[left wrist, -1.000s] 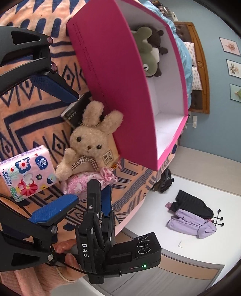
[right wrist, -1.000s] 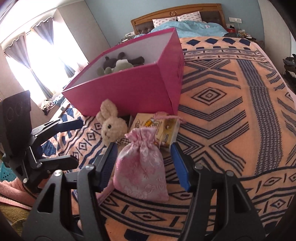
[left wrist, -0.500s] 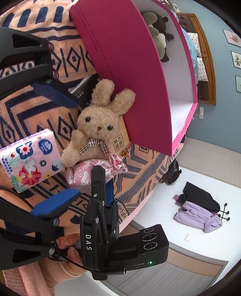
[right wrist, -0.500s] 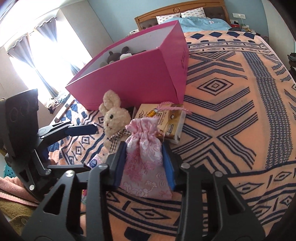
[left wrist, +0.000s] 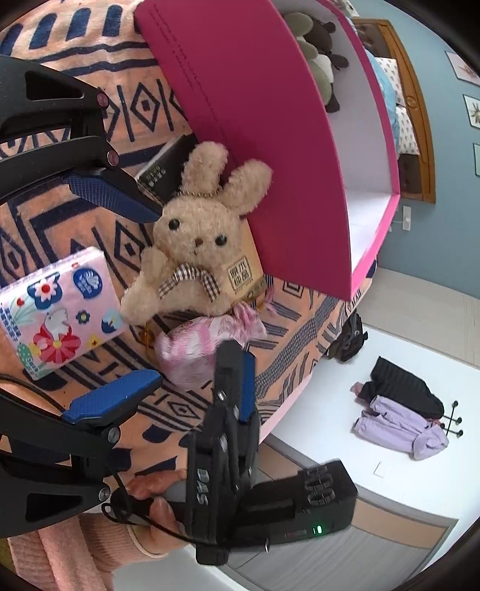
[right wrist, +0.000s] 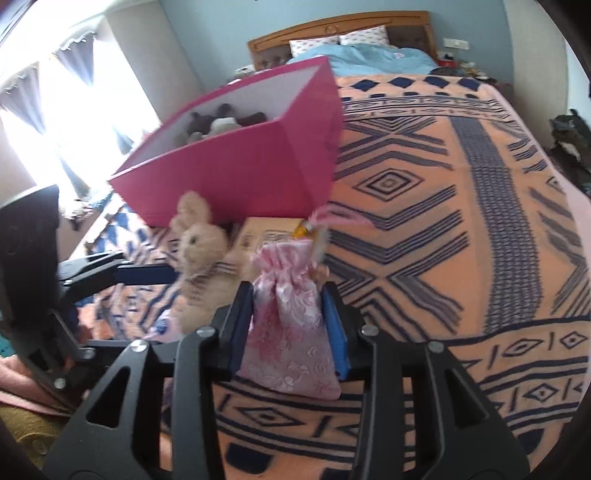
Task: Organize objects
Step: 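Reach the right tool to the cream bunny and grasp it, then lift the cream bunny with the right tool and lower it into the box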
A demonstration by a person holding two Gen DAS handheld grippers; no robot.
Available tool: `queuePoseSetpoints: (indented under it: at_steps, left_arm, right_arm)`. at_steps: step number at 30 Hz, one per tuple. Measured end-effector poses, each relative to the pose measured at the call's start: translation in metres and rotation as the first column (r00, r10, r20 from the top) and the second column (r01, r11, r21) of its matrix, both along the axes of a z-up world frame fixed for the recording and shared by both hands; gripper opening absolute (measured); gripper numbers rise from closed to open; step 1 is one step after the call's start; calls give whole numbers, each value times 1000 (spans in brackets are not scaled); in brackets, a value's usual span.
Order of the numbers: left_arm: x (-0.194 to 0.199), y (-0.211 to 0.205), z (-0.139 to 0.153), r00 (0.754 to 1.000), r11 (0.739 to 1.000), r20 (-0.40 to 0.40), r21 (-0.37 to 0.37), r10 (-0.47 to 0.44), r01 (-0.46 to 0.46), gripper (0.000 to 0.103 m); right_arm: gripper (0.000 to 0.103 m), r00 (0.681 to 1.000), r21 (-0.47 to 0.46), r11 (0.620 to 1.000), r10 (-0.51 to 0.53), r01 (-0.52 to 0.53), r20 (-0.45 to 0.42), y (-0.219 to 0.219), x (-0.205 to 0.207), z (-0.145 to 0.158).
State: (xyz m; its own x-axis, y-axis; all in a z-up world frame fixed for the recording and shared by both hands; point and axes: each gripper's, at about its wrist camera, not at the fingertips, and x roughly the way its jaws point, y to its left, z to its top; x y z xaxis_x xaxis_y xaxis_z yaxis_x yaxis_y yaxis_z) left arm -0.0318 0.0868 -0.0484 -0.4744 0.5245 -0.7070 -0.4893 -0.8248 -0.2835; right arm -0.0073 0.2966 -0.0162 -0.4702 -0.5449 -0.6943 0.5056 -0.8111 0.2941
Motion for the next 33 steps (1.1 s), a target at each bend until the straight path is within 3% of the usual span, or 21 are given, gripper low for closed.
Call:
queuePoseSetpoints:
  at_steps: [2, 7, 15, 23, 24, 25, 31, 32, 33]
  left_arm:
    - [-3, -3, -1, 1000, 1000, 14, 9, 9, -9, 83]
    - [-9, -7, -6, 999, 1000, 41, 6, 26, -26, 78]
    - [-12, -19, -13, 996, 999, 73, 24, 46, -48, 77]
    - [-15, -20, -16, 996, 999, 86, 36, 37, -40, 77]
    - [-15, -20, -16, 996, 999, 87, 38, 35, -38, 77]
    - [-16, -20, -16, 996, 999, 86, 40, 32, -36, 77]
    - [-18, -19, -14, 996, 998, 86, 52, 23, -27, 77]
    - [-18, -19, -12, 996, 998, 82, 60, 21, -26, 76]
    - [-18, -20, -10, 997, 997, 78, 73, 14, -19, 67]
  right_arm:
    - [51, 999, -19, 1000, 7, -7, -36, -1, 2, 9]
    - [51, 987, -15, 992, 120, -122, -106, -27, 7, 27]
    - [51, 960, 26, 961, 275, -274, -57, -75, -7, 15]
    - [50, 946, 53, 945, 324, -324, 2, -89, -17, -3]
    - [48, 946, 48, 945, 325, -324, 4, -88, -17, -4]
    - [38, 945, 33, 944, 327, -327, 9, -87, -17, -5]
    - [37, 950, -12, 950, 312, -312, -9, -77, -10, 2]
    - [37, 952, -24, 952, 304, -305, -13, -74, -9, 4]
    - [37, 955, -47, 953, 297, -298, -17, -72, -8, 6]
